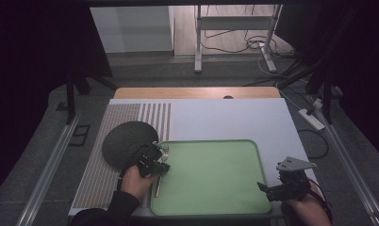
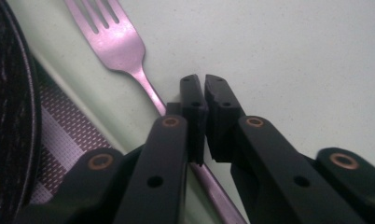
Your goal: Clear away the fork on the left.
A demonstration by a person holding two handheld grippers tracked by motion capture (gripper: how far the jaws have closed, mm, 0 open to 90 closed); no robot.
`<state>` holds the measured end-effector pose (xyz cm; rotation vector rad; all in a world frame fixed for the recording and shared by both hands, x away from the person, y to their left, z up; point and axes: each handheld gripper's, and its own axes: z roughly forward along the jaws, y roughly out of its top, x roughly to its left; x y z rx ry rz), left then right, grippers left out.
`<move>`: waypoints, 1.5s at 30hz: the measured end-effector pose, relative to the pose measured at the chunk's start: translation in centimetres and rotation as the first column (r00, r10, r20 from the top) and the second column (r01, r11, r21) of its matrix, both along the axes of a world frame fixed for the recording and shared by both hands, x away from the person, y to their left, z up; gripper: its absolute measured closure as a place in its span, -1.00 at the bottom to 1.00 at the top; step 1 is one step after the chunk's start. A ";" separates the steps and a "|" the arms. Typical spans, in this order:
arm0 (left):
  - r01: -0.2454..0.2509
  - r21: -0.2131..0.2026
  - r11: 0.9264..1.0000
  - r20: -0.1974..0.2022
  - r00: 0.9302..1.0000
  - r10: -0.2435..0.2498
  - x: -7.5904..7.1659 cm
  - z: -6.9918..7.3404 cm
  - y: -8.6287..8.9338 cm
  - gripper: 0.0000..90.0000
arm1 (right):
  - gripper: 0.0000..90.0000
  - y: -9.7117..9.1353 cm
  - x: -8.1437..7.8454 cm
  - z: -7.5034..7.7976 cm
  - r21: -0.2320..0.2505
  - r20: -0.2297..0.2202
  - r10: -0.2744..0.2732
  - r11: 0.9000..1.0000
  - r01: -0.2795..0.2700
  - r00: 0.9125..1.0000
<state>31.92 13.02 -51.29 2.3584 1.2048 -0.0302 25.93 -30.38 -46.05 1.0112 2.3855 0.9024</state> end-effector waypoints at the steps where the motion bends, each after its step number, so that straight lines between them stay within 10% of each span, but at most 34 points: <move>1: 0.008 -0.005 1.000 0.004 1.000 -0.008 -0.1 0.1 -0.1 0.83 | -1.00 0.0 0.0 0.0 0.000 0.000 0.000 1.000 0.000 1.000; 12: 0.039 -0.121 0.992 0.104 0.994 -0.026 -0.2 0.9 0.7 -0.28 | -1.00 0.0 0.0 0.0 0.002 -0.002 -0.001 1.000 0.001 1.000; 27: 0.072 -0.242 0.968 0.116 0.992 -0.045 -0.3 1.0 3.0 -0.96 | -1.00 0.0 0.1 0.0 0.002 -0.005 -0.002 1.000 0.002 1.000; 34: 0.100 -0.272 0.957 0.159 0.986 -0.058 -0.5 1.2 3.9 -1.00 | -1.00 0.0 0.1 0.0 0.001 -0.005 -0.002 1.000 0.002 1.000; 45: 0.107 -0.246 0.963 0.216 0.975 -0.053 -1.2 1.7 5.2 -1.00 | -1.00 0.0 0.1 0.0 0.002 -0.005 -0.001 1.000 0.001 1.000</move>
